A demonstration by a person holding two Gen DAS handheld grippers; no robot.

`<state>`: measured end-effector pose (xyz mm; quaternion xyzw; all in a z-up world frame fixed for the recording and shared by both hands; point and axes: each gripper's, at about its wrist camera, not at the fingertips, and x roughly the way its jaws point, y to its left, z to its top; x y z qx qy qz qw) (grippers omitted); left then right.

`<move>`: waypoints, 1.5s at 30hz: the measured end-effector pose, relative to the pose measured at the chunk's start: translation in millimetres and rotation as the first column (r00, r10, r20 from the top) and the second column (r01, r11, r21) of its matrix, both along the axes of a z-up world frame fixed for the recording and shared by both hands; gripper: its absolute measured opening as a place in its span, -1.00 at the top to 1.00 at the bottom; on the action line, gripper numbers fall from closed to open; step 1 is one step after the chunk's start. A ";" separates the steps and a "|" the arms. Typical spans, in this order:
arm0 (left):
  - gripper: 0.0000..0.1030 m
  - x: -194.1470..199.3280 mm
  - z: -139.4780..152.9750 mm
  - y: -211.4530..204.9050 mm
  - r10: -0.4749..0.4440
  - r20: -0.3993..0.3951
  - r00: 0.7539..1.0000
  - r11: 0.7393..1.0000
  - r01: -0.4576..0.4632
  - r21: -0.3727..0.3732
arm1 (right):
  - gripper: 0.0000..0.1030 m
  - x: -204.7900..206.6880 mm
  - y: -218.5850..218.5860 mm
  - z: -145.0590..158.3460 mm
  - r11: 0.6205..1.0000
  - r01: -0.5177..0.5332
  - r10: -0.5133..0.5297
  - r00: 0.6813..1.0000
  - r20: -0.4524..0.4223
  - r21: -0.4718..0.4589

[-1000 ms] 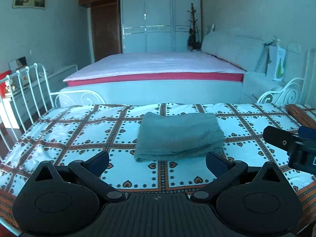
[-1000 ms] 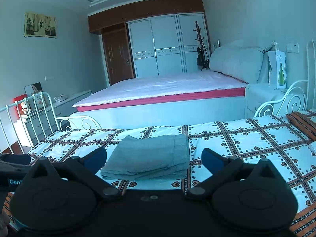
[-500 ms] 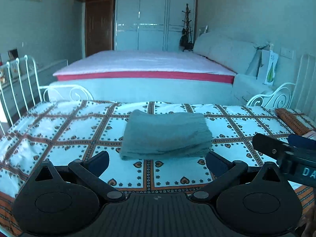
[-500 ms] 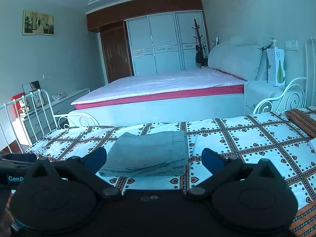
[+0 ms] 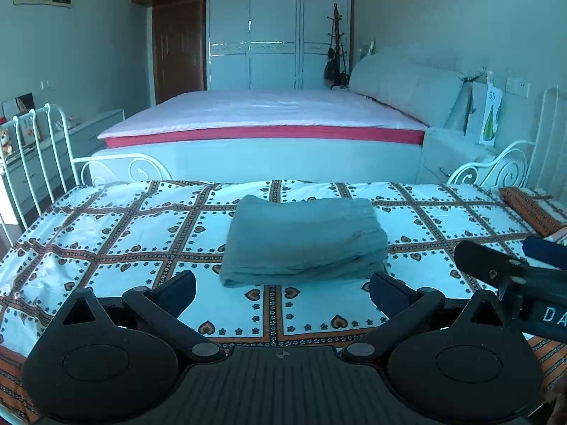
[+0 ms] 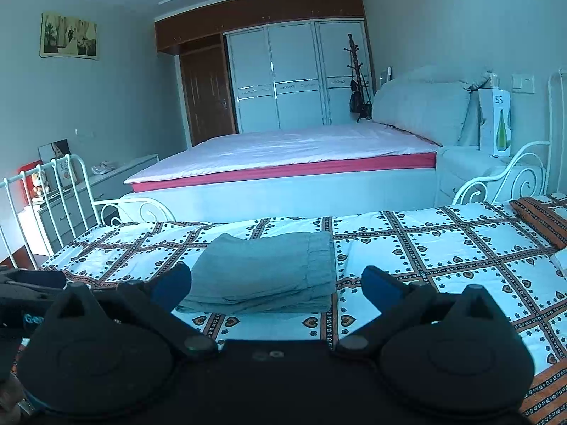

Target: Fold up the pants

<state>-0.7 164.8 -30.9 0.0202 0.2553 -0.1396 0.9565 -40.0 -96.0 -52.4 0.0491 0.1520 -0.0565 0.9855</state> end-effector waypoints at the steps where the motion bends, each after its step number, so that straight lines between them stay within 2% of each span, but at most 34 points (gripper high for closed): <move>1: -1.00 0.2 -0.2 -0.4 0.002 0.002 1.000 1.000 -0.002 0.004 | -0.88 0.3 -0.5 -0.5 1.000 0.000 0.000 1.000 -0.002 0.001; 4: -1.00 0.6 -1.1 -2.1 0.004 0.003 1.000 1.000 -0.004 0.018 | -0.88 2.0 -1.3 -2.3 1.000 -0.003 0.003 1.000 -0.010 0.006; 9: -1.00 2.1 -3.8 1.6 0.004 -0.002 1.000 1.000 -0.004 -0.011 | -0.88 3.5 -1.6 -4.2 1.000 -0.016 0.016 1.000 -0.017 0.026; 12: -1.00 1.7 -5.0 -0.2 0.018 0.006 1.000 1.000 -0.018 0.011 | -0.88 6.4 2.4 -5.7 1.000 -0.008 0.008 0.999 -0.034 -0.004; 18: -1.00 5.3 -7.4 3.7 0.014 -0.012 1.000 1.000 -0.015 -0.027 | -0.88 7.2 6.0 -4.0 1.000 -0.006 0.006 1.000 -0.027 -0.020; 19: -1.00 4.3 -7.6 2.6 0.027 -0.006 1.000 0.999 -0.027 -0.018 | -0.88 7.6 6.4 -3.4 1.000 -0.006 0.005 1.000 -0.029 -0.026; 21: -1.00 2.0 -7.8 -4.8 0.058 0.026 0.998 0.997 -0.060 0.055 | -0.88 9.9 8.9 -3.8 0.999 -0.012 0.011 0.999 -0.036 -0.048; 22: -0.99 2.1 -7.9 -8.5 0.058 0.032 0.998 0.994 -0.060 0.090 | -0.88 10.8 10.4 -4.3 0.998 -0.011 0.009 0.999 -0.039 -0.058; 23: -0.99 3.8 -8.0 -9.2 0.042 0.017 0.999 0.995 -0.043 0.094 | -0.88 10.9 10.8 -4.9 0.998 -0.006 0.004 0.999 -0.038 -0.062; 26: -1.00 9.7 -8.2 -3.0 -0.003 -0.065 0.998 1.000 0.004 0.018 | -0.88 8.1 3.8 -6.1 0.999 -0.007 0.006 1.000 -0.024 -0.032; 32: -1.00 9.0 -10.7 4.4 -0.067 -0.073 0.995 0.996 0.062 -0.063 | -0.88 2.7 -1.9 -1.8 1.000 -0.028 0.028 1.000 -0.004 -0.007; 37: -1.00 5.9 -9.6 -2.2 -0.022 -0.055 0.998 1.000 0.021 -0.017 | -0.88 3.9 0.3 -1.1 0.999 -0.017 0.017 1.000 -0.006 -0.033; 40: -1.00 12.2 -9.3 -9.9 -0.031 -0.065 0.997 0.999 0.032 0.026 | -0.88 5.6 0.1 -2.8 0.999 0.007 -0.007 1.000 -0.013 -0.052; 42: -1.00 13.5 -9.0 -14.8 -0.010 -0.050 0.999 0.998 0.013 0.056 | -0.88 4.6 -1.2 -2.5 0.997 0.048 -0.048 0.999 0.000 -0.067; 45: -1.00 16.3 -5.6 -16.2 -0.008 -0.026 1.000 0.998 0.010 0.061 | -0.88 6.5 -12.1 0.9 0.991 0.116 -0.116 0.993 0.012 -0.059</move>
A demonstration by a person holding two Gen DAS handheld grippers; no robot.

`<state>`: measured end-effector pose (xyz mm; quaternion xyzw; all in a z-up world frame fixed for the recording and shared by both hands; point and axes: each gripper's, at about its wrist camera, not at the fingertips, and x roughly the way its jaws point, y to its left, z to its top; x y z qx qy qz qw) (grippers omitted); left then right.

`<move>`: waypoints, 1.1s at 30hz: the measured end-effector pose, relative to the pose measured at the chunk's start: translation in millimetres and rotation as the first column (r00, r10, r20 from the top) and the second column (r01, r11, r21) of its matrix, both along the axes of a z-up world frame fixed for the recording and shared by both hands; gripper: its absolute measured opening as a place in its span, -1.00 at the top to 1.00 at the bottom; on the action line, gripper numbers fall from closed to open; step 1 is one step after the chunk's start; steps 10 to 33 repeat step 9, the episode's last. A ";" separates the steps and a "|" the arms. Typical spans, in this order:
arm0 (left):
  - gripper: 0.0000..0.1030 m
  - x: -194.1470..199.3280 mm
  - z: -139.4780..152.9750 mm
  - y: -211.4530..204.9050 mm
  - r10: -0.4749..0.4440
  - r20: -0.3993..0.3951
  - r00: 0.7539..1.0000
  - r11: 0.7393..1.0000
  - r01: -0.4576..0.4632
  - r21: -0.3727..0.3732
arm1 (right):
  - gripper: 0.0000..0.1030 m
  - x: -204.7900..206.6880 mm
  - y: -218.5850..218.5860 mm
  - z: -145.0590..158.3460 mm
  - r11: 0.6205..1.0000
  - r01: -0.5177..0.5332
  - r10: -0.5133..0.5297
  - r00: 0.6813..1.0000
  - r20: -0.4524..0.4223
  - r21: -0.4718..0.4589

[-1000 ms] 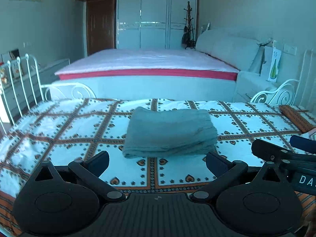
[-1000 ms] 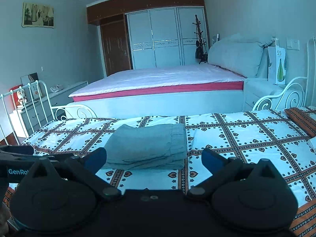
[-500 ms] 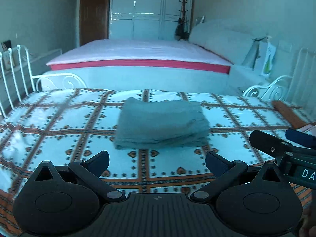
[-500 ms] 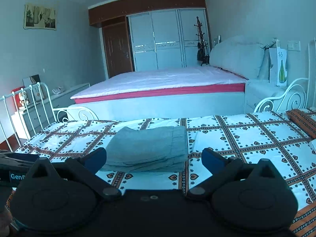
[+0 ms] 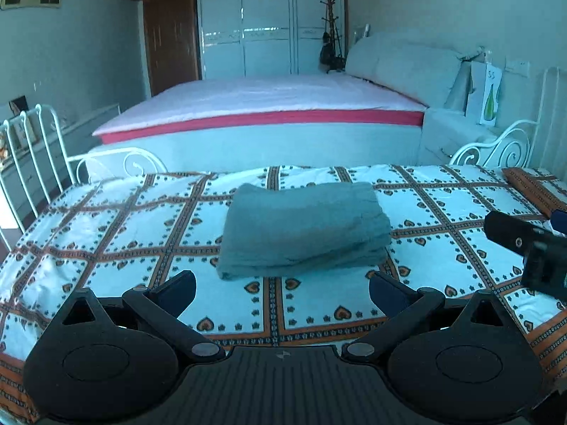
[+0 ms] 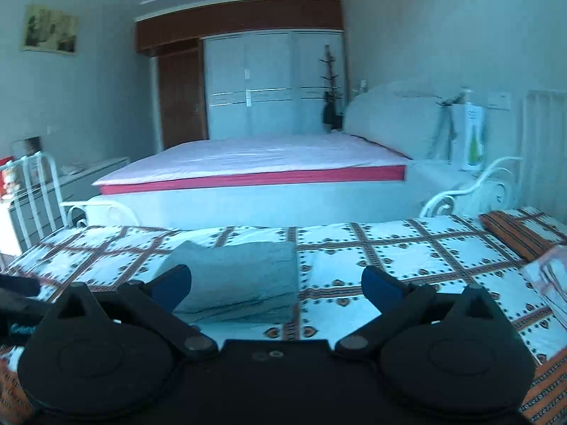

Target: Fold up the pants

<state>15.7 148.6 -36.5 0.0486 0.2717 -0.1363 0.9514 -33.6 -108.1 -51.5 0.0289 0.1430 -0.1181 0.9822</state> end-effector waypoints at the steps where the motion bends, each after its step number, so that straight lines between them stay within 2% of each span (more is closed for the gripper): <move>1: -1.00 1.0 1.3 0.2 0.001 0.008 1.000 1.000 -0.001 0.000 | -0.88 3.0 -3.4 1.3 1.000 0.009 -0.009 1.000 -0.009 0.005; 5: -0.99 6.7 4.6 8.4 0.016 0.007 1.000 0.998 -0.016 -0.060 | -0.88 11.9 -11.3 2.7 1.000 0.006 -0.005 0.999 -0.034 0.025; 9: -1.00 8.2 2.8 9.5 0.026 0.025 0.999 0.999 -0.025 -0.046 | -0.88 11.7 -8.8 -2.0 0.999 -0.020 0.021 0.999 -0.027 0.033; 33: -1.00 8.2 2.8 9.5 0.026 0.025 0.999 0.999 -0.025 -0.046 | -0.88 11.7 -8.8 -2.0 0.999 -0.020 0.021 0.999 -0.027 0.033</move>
